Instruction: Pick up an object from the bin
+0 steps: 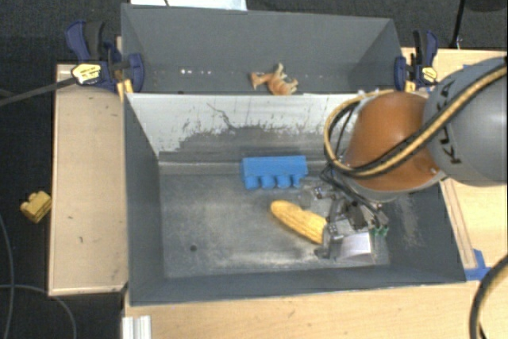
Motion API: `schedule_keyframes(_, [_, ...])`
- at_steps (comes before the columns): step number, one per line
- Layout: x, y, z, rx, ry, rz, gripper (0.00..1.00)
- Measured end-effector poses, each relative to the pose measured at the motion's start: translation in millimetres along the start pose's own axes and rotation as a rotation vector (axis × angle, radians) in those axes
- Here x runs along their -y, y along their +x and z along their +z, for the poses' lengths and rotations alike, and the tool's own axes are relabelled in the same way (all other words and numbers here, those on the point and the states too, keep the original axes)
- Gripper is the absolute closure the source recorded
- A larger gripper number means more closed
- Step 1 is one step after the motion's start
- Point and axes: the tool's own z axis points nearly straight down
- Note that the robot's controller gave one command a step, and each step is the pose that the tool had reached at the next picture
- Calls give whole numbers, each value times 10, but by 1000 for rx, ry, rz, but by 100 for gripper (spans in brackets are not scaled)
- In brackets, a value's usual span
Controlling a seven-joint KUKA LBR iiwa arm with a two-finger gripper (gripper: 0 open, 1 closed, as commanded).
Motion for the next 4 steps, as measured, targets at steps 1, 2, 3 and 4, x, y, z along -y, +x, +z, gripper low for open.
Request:
schedule_keyframes(1, [369,-126,418,-3,0,215,100])
schedule_keyframes(2, [369,-126,418,-3,0,216,100])
schedule_keyframes(3, [292,-12,466,-1,0,202,100])
schedule_keyframes(4, [295,40,-35,-9,-1,196,100])
